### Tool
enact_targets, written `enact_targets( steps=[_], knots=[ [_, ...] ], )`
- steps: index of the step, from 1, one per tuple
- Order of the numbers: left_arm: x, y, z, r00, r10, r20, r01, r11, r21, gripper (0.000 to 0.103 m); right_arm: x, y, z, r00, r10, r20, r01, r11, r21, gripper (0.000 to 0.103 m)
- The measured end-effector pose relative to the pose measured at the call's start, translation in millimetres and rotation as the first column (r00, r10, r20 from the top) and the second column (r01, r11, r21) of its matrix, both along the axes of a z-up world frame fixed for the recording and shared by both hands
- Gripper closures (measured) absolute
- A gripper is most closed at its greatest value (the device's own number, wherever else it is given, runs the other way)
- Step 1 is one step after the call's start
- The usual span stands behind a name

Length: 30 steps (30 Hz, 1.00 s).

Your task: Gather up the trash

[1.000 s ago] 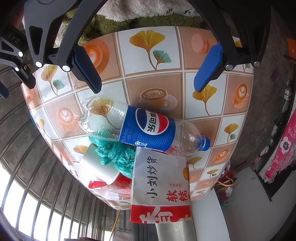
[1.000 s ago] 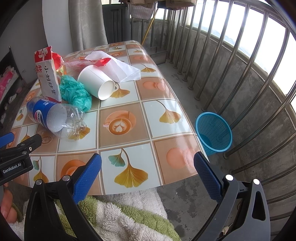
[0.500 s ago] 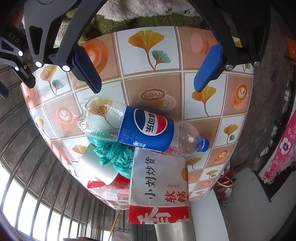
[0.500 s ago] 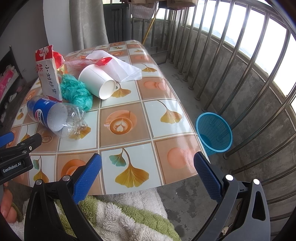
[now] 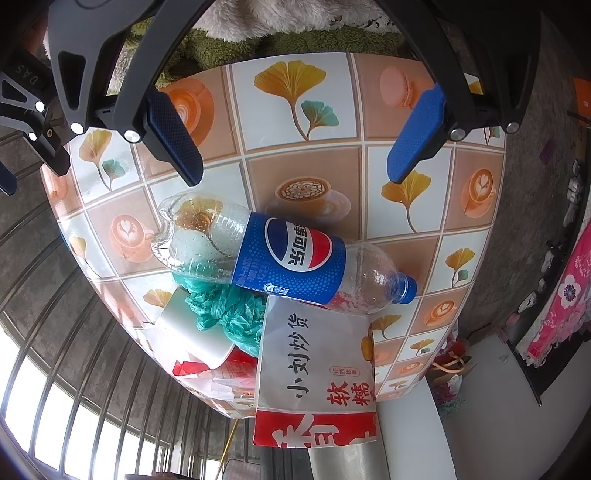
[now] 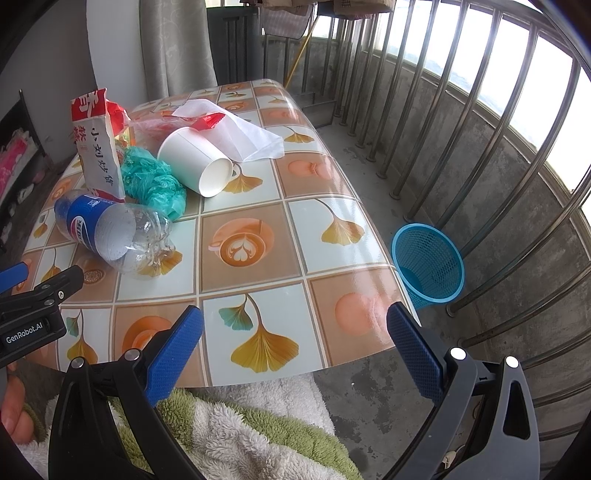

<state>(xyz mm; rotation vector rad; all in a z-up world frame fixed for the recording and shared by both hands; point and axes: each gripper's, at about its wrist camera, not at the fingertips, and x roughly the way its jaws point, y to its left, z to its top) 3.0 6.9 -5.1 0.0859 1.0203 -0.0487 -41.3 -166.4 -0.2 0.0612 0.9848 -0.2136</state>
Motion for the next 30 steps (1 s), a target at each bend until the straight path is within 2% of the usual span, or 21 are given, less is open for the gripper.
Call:
enact_targets(
  steps=[17,21,26,30],
  knots=[
    [1,11,-1,1.0,0.0,-0.005,0.0,1.0,-0.012,0.007,1,2,2,1.0,-0.001,-0.002,0.001,1.0,-0.001,0.006],
    [3,14,2,1.0,0.013,0.014,-0.012,1.0,-0.009,0.007,8,6,1,1.0,0.015,0.02,-0.015,1.0,0.009,0.006],
    [13,39,9,0.993,0.082,0.08,-0.082,0.997,0.001,0.007,26,11,14,0.983,0.135,0.123,-0.138,0.99,0.02,0.006],
    [24,66,13,0.983,0.139,0.116,-0.142,0.99,0.019,0.007,52,29,30,0.936,0.277,0.217,-0.286,0.958,0.007,0.006]
  ],
)
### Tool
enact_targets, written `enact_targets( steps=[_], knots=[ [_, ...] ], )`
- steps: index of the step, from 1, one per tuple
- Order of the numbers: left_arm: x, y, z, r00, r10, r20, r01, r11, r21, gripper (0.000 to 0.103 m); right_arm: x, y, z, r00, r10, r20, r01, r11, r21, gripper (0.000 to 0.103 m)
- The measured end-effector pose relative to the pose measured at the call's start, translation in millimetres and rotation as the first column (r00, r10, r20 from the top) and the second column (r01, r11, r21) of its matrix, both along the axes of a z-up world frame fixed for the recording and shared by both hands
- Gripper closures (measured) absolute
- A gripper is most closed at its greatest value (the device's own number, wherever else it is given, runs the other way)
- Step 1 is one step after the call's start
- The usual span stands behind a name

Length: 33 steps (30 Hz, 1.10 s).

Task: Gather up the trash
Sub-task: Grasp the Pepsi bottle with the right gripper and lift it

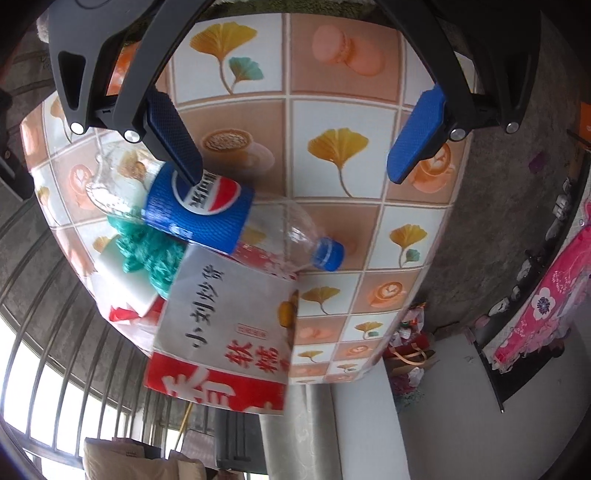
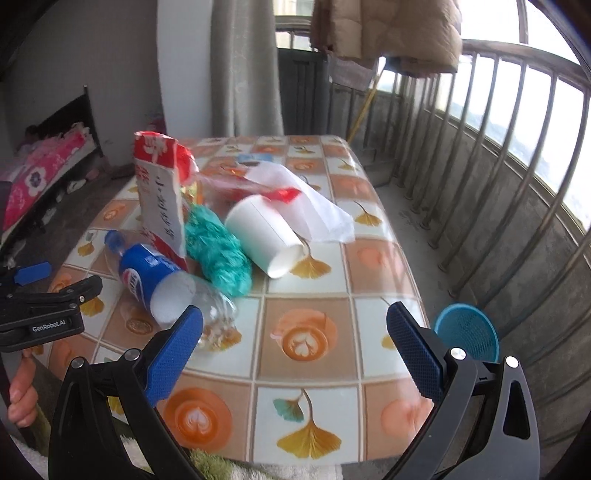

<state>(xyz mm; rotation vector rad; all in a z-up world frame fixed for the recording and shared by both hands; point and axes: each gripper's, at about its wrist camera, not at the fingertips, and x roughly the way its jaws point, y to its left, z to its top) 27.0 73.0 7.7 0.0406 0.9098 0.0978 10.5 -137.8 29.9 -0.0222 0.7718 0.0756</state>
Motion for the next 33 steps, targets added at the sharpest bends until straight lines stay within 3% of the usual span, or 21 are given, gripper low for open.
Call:
enact_targets(
  steps=[4,9,14,18,27,33],
  knots=[
    [15,29,-8,0.997,0.074,-0.005,-0.074,0.997,0.027,0.007,42,32,7,0.977,0.214,-0.02,-0.212,0.974,0.079,0.006],
    [30,64,-17,0.993,0.119,0.015,-0.118,0.993,-0.026,0.007,86,89,-10,0.876,0.457,-0.157,-0.439,0.888,0.136,0.012],
    [41,77,-19,0.995,0.088,0.05,-0.085,0.995,-0.047,0.007,99,129,-31,0.791,0.56,-0.246,-0.56,0.825,0.076,0.021],
    [48,77,-17,0.995,0.048,0.087,-0.042,0.997,-0.063,0.007,103,142,-52,0.742,0.591,-0.317,-0.607,0.793,0.056,0.037],
    [59,67,2,0.99,0.001,0.141,0.01,0.997,-0.078,0.007,61,127,-55,0.71,0.628,-0.319,-0.657,0.754,0.021,0.038],
    [64,48,14,0.985,-0.061,0.158,0.072,0.996,-0.06,0.007,27,93,-55,0.737,0.59,-0.328,-0.615,0.788,0.036,0.038]
  ],
)
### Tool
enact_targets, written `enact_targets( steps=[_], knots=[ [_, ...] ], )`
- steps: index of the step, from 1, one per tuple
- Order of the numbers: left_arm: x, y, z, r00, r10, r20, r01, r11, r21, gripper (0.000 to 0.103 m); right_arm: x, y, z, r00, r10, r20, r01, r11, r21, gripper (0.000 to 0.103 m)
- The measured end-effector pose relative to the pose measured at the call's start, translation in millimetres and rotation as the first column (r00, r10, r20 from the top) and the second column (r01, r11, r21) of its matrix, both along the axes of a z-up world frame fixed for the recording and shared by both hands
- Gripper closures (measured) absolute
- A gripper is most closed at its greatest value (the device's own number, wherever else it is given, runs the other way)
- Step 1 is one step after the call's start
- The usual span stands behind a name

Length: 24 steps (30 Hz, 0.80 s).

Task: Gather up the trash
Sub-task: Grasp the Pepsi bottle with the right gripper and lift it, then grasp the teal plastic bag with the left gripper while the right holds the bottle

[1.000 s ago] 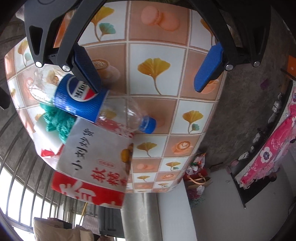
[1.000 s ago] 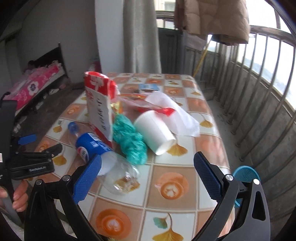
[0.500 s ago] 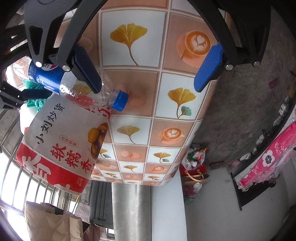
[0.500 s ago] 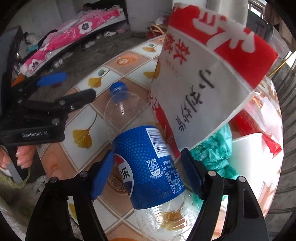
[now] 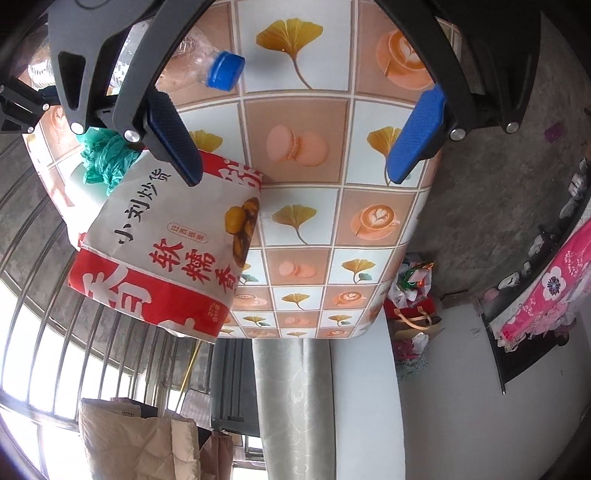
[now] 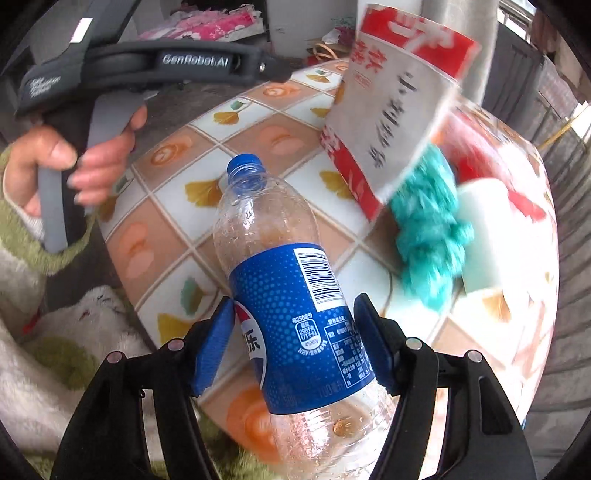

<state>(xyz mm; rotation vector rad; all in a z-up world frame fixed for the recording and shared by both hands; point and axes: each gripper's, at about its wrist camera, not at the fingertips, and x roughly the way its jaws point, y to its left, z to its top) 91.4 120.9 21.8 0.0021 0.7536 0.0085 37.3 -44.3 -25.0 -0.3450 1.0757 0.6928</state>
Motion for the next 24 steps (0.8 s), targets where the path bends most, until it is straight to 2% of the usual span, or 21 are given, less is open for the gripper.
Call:
enact_targets(
  steps=[3,7,11,13,16,19,24],
  knots=[
    [0,-8,8,0.999,-0.05,0.018,0.05,0.998,-0.032,0.007,-15,-28,1,0.997,-0.071,-0.026,0.072,0.997,0.007,0.038],
    [1,-17,17,0.994,-0.099,0.051,0.1,0.995,-0.022,0.007,-25,-68,1,0.979,-0.189,-0.08,0.191,0.981,0.023,0.038],
    [5,-25,27,0.988,-0.134,0.078,0.135,0.991,-0.008,0.016,-33,-98,-2,0.942,-0.311,-0.128,0.318,0.947,0.036,0.038],
    [7,-26,34,0.987,-0.14,0.08,0.143,0.989,-0.033,0.024,-35,-112,-2,0.917,-0.372,-0.143,0.381,0.924,0.043,0.038],
    [8,-27,39,0.986,-0.149,0.075,0.155,0.984,-0.083,0.029,-33,-132,-2,0.874,-0.458,-0.164,0.472,0.879,0.064,0.038],
    [0,-39,35,0.98,-0.188,0.062,0.194,0.974,-0.118,0.033,-28,-145,-5,0.829,-0.527,-0.188,0.549,0.831,0.089,0.038],
    [-10,-69,3,0.96,-0.281,-0.024,0.27,0.941,-0.204,0.045,-27,-157,-7,0.791,-0.575,-0.208,0.601,0.795,0.089,0.038]
  ],
)
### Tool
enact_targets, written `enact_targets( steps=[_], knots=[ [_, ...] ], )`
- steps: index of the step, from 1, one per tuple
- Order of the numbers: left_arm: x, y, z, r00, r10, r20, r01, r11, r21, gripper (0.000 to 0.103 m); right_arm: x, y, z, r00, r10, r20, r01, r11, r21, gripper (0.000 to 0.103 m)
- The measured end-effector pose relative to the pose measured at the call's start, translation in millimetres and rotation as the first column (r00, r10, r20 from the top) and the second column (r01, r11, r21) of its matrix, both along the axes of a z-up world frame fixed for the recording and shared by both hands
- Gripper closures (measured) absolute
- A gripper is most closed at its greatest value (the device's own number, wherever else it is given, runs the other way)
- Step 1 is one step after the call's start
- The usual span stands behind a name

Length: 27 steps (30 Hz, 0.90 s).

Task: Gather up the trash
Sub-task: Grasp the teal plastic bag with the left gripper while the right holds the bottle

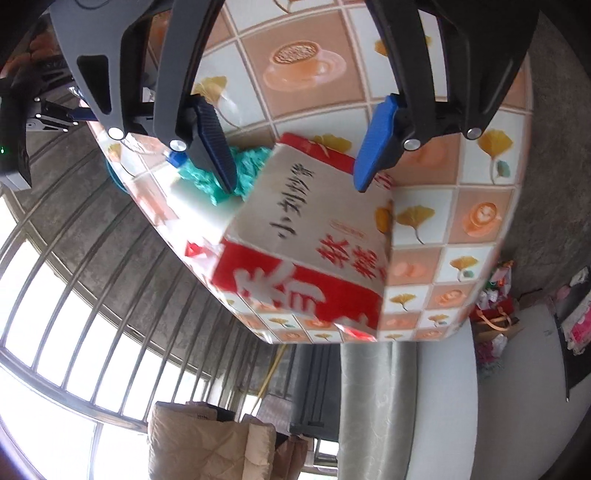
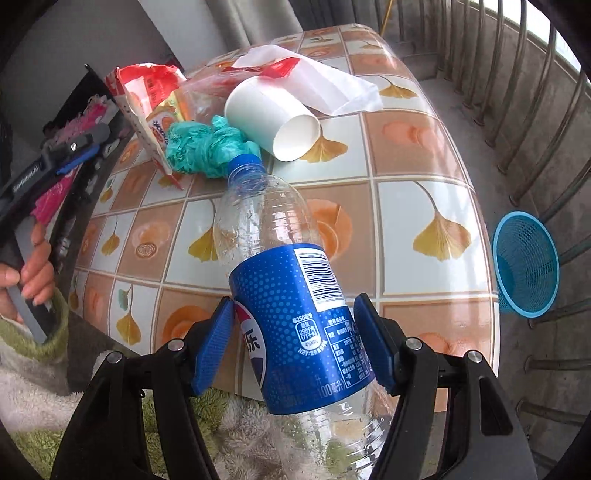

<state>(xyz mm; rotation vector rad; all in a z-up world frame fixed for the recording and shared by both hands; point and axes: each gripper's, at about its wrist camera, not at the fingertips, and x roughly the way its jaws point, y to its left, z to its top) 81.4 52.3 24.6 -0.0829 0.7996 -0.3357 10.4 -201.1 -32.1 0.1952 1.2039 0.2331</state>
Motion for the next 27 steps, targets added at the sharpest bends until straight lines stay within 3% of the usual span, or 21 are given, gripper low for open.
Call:
enact_targets(
  steps=[3,5,10,13,17,21,23,27],
  knots=[
    [-6,-25,-18,0.997,-0.07,-0.043,0.07,0.998,-0.005,0.053,-2,-9,0,0.999,-0.041,-0.008,0.041,0.999,-0.019,0.038],
    [-10,-44,-22,0.993,-0.114,-0.023,0.114,0.993,0.029,0.054,-3,-19,-2,0.997,-0.08,-0.012,0.08,0.997,-0.016,0.038],
    [-12,-93,-28,0.983,-0.179,0.042,0.168,0.966,0.195,0.054,0,-37,-5,0.988,-0.154,-0.024,0.155,0.987,0.042,0.038],
    [-10,-115,-37,0.982,-0.186,0.045,0.165,0.943,0.29,0.053,2,-42,-6,0.985,-0.173,-0.027,0.175,0.982,0.066,0.038],
    [-8,-134,-54,0.986,-0.163,0.031,0.138,0.91,0.39,0.044,3,-43,-7,0.983,-0.183,-0.021,0.184,0.979,0.083,0.038],
    [-2,-137,-67,0.992,-0.125,0.004,0.113,0.907,0.406,0.044,2,-44,-8,0.982,-0.186,-0.024,0.187,0.977,0.105,0.038],
    [2,-132,-70,0.995,-0.095,-0.013,0.093,0.917,0.389,0.053,2,-44,-9,0.983,-0.183,-0.023,0.185,0.977,0.109,0.038],
    [2,-126,-67,0.997,-0.075,-0.011,0.073,0.928,0.365,0.059,1,-44,-9,0.982,-0.185,-0.018,0.186,0.975,0.118,0.038]
  ],
)
